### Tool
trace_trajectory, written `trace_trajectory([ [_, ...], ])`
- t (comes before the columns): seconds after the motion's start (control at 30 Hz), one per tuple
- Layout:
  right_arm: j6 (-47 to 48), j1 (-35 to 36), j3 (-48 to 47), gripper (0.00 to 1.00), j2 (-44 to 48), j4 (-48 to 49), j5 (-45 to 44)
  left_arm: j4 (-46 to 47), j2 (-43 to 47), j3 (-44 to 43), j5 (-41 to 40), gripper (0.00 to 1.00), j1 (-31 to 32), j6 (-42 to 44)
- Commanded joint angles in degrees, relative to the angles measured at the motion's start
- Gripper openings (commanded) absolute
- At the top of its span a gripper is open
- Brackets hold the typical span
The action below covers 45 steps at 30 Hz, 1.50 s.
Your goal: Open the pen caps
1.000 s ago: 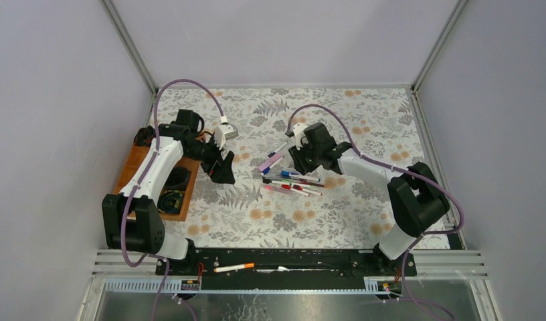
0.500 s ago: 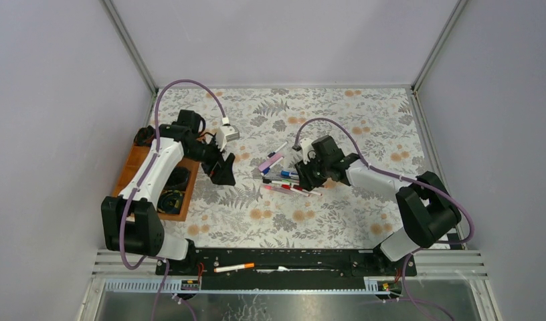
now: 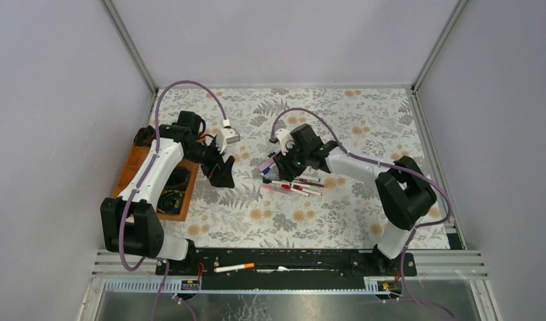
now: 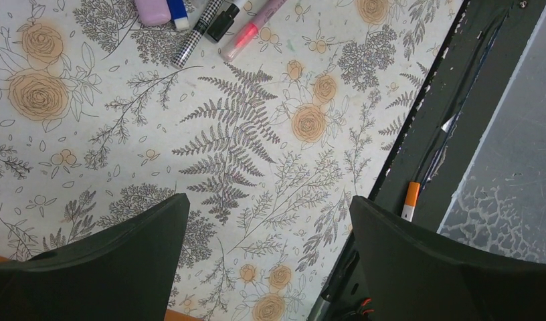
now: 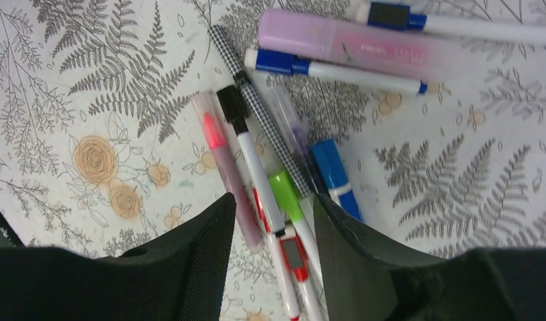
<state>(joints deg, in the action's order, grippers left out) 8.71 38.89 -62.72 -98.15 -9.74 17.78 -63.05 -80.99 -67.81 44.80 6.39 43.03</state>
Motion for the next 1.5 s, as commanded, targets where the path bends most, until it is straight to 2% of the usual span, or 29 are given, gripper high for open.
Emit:
trace_trajectory([
  [0.0, 3.84, 1.68, -6.61, 0.53, -5.14, -1.63, 2.72, -2.08, -0.41, -1.94, -0.13, 0.99, -0.46, 1.78],
  [0.2, 5.23, 3.58, -11.32, 0.52, -10.2, -4.03, 4.79, -2.35, -0.95, -2.81, 0.37, 0.99, -3.08, 2.01],
  [0.67, 6.3, 3.84, -10.22, 0.41, -12.56, -4.15, 3.75, -3.52, -0.1, -3.41, 0.97, 0.99, -3.84, 2.53],
  [0.83, 6.23, 3.82, -10.76, 0.24, -12.51, -4.59, 4.18, -4.19, -0.13, -4.25, 1.52, 0.99, -3.84, 2.59],
  [1.03, 7.44, 3.79, -12.94, 0.1, -10.93, -7.27, 4.17, -4.45, 0.01, -4.43, 1.01, 0.99, -3.84, 2.85],
  [1.13, 7.89, 3.67, -14.04, 0.12, -9.96, -7.35, 2.16, -4.54, -0.13, -4.5, 1.4, 0.99, -3.84, 2.99],
  [1.3, 8.29, 2.24, -18.09, 0.27, -11.72, -8.42, 0.97, -5.22, -0.57, -4.99, 1.62, 0.99, -3.84, 3.36],
  [1.47, 8.28, 0.86, -21.09, 0.29, -14.69, -9.0, 0.17, -6.0, -0.64, -5.15, 1.2, 0.99, -3.84, 4.2],
])
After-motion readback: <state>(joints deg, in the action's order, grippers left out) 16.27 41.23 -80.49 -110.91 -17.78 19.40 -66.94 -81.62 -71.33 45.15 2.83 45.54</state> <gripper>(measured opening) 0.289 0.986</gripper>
